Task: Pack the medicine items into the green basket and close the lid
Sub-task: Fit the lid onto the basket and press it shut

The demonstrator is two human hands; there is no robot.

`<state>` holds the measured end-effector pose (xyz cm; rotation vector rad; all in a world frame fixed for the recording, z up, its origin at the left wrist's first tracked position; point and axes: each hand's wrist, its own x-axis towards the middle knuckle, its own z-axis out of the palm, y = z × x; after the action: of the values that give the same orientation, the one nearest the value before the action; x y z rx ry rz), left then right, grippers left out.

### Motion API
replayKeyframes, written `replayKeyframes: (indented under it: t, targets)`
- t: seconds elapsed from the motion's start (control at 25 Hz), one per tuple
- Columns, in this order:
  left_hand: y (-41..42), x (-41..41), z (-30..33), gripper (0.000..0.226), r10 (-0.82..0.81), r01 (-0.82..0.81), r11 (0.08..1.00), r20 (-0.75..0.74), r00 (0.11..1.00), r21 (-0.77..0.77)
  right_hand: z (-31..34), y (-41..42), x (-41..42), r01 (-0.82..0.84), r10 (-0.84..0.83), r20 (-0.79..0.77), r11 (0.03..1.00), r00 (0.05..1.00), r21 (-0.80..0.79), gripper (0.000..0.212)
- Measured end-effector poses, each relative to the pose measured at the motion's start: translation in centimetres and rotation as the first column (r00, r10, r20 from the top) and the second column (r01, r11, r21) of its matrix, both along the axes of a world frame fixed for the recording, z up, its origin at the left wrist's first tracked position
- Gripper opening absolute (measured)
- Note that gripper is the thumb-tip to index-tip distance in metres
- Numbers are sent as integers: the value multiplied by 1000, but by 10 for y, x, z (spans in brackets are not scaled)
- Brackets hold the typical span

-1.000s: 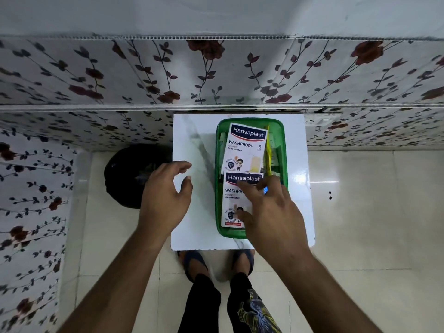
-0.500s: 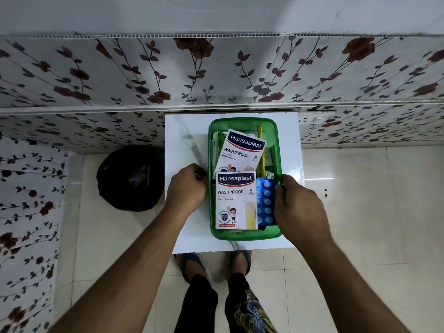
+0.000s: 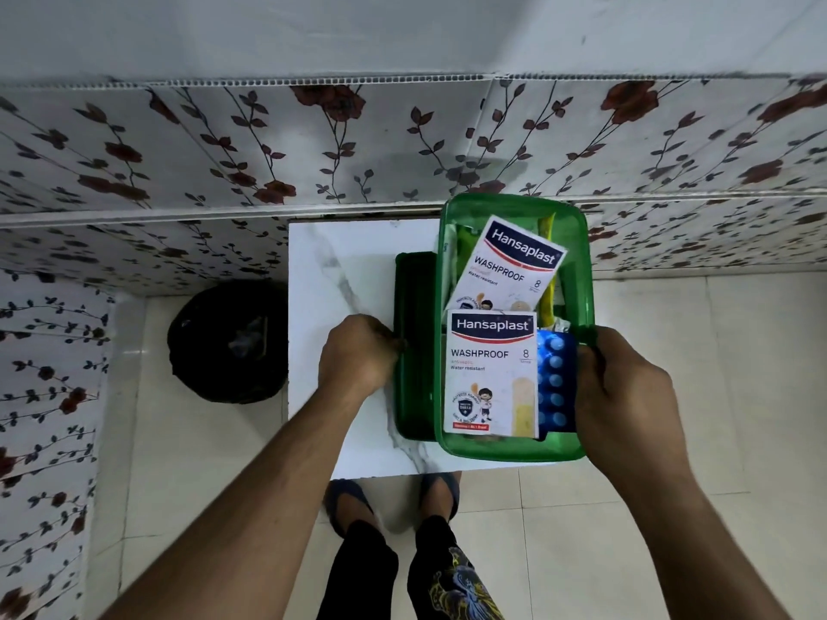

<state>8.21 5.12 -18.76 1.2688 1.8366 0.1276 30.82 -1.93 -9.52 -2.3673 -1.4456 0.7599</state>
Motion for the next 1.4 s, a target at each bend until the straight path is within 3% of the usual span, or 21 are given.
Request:
replayKeyframes:
  t: [0.16,0.4,0.6,0.76,0.92,1.04,1.16,1.2,1.28,1.32,1.4]
  targets:
    - [6,-28,49,23,187,-176,969,-44,981,173,-2,2,2,-34,34,-17,999,999,-30,19]
    - [-9,-46,135,27,182,-80,897,-197,963,435,-35,10,-41,-124,117,-82,989,990,-83,21]
    - [-19,0,144,30,57,101,890,-327,943,444,-45,12,-57,-106,90,-194,992,977,-73,28]
    - [-32,44,119,39,-74,348,850,-564,822,395,-41,1,-42,19,-37,-348,998,937,-54,24]
    - [-36,57,94,46,-105,414,817,-601,793,403,-36,-3,-28,120,-131,-407,991,904,-54,22]
    - [-38,51,90,46,-79,354,814,-516,853,460,-30,-2,-27,201,-188,-421,980,888,-13,19]
    - [-26,11,77,40,69,95,836,-275,959,541,-19,2,-39,232,-188,-427,971,884,53,15]
    - [-20,-6,71,42,115,-17,878,-176,978,479,-16,3,-47,183,-152,-414,982,897,36,12]
    - [-15,-29,64,40,185,-195,958,67,981,208,-10,7,-64,46,-61,-372,998,926,-50,15]
    - [-15,-33,62,30,194,-210,973,146,970,98,-10,9,-71,-5,-24,-352,997,936,-80,21]
    - [-15,-29,65,13,176,-193,979,194,965,71,-11,11,-77,-2,-27,-312,996,950,-89,29]
